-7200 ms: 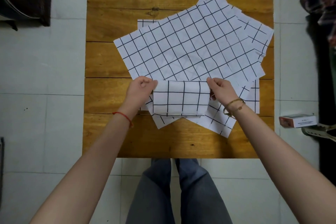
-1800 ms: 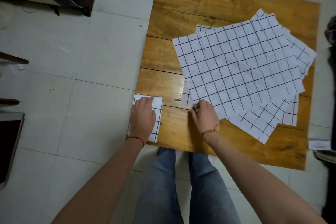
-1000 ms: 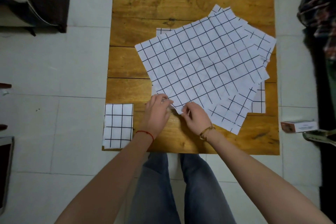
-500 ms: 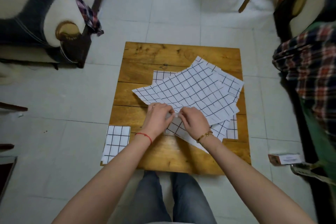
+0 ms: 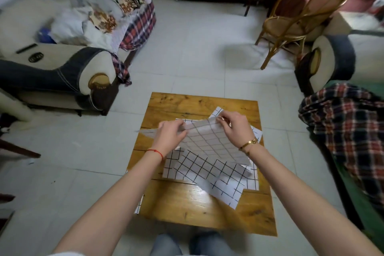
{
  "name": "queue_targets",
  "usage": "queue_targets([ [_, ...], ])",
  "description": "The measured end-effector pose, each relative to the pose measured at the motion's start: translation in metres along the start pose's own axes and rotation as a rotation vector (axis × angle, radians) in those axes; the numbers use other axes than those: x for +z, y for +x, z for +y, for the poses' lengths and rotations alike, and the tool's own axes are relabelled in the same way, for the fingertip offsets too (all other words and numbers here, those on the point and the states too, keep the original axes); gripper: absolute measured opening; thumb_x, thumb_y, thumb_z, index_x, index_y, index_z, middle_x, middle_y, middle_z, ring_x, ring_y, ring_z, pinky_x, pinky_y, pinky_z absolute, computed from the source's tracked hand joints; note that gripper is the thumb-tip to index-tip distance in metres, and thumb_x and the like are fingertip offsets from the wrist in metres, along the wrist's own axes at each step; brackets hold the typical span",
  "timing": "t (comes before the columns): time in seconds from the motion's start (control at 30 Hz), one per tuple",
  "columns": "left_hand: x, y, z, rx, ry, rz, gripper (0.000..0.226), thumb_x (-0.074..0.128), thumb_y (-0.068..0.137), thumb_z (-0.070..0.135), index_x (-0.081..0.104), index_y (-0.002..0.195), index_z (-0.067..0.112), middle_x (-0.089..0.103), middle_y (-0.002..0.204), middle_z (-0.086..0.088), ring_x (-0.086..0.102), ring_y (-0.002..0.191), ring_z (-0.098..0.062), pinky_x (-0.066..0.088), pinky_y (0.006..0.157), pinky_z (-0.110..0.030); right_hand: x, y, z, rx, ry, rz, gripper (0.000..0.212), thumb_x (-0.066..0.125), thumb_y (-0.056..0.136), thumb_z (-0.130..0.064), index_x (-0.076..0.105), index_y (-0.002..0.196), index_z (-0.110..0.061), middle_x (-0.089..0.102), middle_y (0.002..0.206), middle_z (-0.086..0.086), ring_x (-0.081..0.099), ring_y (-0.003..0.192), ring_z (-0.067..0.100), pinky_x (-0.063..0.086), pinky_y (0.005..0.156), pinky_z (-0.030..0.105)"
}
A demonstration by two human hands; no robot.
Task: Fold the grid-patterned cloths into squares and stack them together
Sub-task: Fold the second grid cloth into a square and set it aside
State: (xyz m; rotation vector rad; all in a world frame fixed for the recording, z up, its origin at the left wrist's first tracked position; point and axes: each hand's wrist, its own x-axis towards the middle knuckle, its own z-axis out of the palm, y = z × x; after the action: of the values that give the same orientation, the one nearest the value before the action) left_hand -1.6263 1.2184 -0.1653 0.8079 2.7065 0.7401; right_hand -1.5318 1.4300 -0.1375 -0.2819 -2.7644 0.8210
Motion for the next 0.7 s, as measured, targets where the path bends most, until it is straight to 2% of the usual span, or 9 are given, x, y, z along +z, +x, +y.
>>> queue_targets([
  [0.13,-0.031,0.000,0.004,0.016,0.008,0.077,0.010,0.061,0.088,0.034,0.060,0.090,0.023,0.068,0.089,0.003,0.059,0.095,-0.026,0.042,0.095,-0.040,-0.033,0.006,0.006,0.005,0.001,0.078,0.016,0.056,0.092,-0.022,0.063,0.081,-0.012,0.063,0.069,0.005,0.057,0.071,0.026,0.046,0.064,0.038],
  [0.27,-0.056,-0.001,0.004,0.047,0.030,0.133,0.009,0.063,0.087,0.032,0.062,0.092,0.024,0.070,0.091,0.003,0.062,0.093,-0.025,0.044,0.094,-0.042,-0.062,0.008,0.009,0.040,0.022,0.147,0.014,0.057,0.091,-0.019,0.065,0.082,-0.010,0.066,0.072,0.008,0.058,0.071,0.027,0.034,0.063,0.030],
  [0.37,-0.070,-0.004,0.007,0.085,0.068,0.189,0.009,0.065,0.087,0.027,0.066,0.093,0.021,0.071,0.094,0.003,0.064,0.094,-0.022,0.046,0.093,-0.041,-0.079,0.009,0.016,0.094,0.013,0.188,0.013,0.058,0.090,-0.022,0.065,0.082,-0.016,0.068,0.075,0.003,0.061,0.074,0.024,0.039,0.065,0.029],
  [0.53,-0.093,-0.011,0.013,0.136,0.109,0.243,0.004,0.065,0.087,0.023,0.067,0.087,0.020,0.069,0.093,0.000,0.063,0.092,-0.024,0.049,0.086,-0.045,-0.108,0.008,0.023,0.116,0.012,0.221,0.014,0.060,0.088,-0.023,0.069,0.079,-0.016,0.070,0.078,0.001,0.063,0.077,0.020,0.038,0.066,0.025],
  [0.7,-0.117,-0.013,0.019,0.168,0.121,0.280,0.014,0.066,0.088,0.028,0.071,0.094,0.016,0.070,0.095,-0.001,0.065,0.092,-0.023,0.051,0.084,-0.044,-0.129,0.005,0.030,0.166,0.004,0.237,0.016,0.062,0.087,-0.026,0.071,0.082,-0.014,0.072,0.081,0.004,0.063,0.079,0.021,0.046,0.069,0.030],
])
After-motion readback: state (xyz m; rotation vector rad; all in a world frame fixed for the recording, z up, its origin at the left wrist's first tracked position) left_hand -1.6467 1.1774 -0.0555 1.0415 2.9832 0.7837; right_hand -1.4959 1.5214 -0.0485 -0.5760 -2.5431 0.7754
